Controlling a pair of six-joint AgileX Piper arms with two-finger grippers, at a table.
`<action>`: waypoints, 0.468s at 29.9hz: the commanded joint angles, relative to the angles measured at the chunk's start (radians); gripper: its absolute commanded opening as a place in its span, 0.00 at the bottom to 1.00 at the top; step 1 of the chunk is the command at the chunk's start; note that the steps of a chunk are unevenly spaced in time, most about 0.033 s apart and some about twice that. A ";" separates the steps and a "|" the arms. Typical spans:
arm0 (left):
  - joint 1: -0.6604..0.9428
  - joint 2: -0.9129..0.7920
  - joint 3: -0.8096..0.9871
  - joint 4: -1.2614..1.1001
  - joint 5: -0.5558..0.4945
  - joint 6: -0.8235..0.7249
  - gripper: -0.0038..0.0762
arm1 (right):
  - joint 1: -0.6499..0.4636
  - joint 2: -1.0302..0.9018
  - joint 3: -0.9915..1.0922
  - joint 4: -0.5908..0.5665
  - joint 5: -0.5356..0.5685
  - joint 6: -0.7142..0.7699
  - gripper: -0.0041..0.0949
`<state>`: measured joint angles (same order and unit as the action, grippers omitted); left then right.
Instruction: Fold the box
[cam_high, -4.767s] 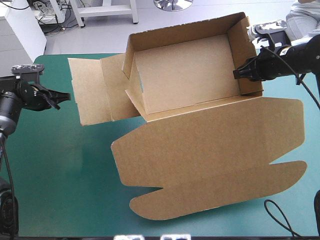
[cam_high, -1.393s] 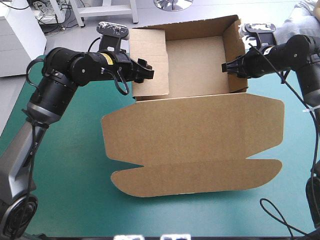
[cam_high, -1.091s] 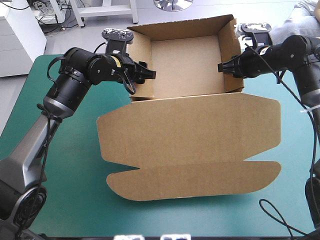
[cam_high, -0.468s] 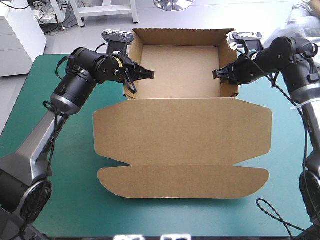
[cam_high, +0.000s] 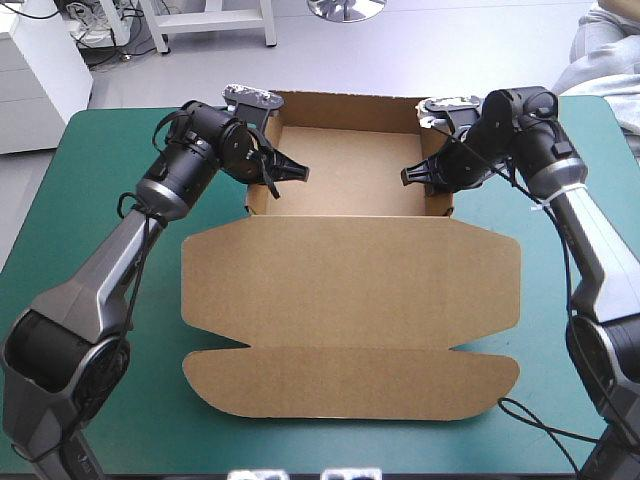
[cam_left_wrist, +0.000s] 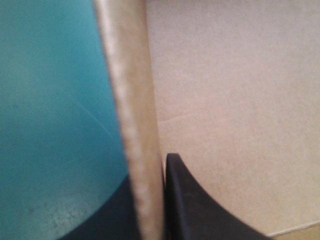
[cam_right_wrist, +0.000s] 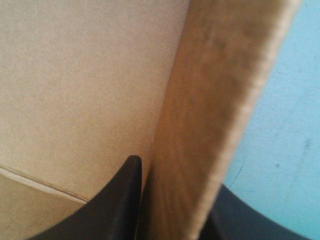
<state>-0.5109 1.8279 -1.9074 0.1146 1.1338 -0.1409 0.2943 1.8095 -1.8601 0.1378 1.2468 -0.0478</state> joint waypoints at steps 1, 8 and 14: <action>-0.011 -0.007 -0.025 -0.034 0.062 0.101 0.04 | 0.002 -0.016 -0.029 0.015 0.006 -0.005 0.03; -0.011 0.089 -0.021 -0.017 0.122 0.106 0.04 | 0.002 0.034 -0.027 0.019 0.006 0.019 0.03; -0.011 0.134 -0.020 -0.030 0.141 0.106 0.04 | 0.002 0.068 -0.027 0.017 0.006 0.038 0.03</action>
<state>-0.5056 1.9994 -1.9074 0.0953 1.1836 -0.1226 0.2970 1.9254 -1.8506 0.1301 1.2470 -0.0102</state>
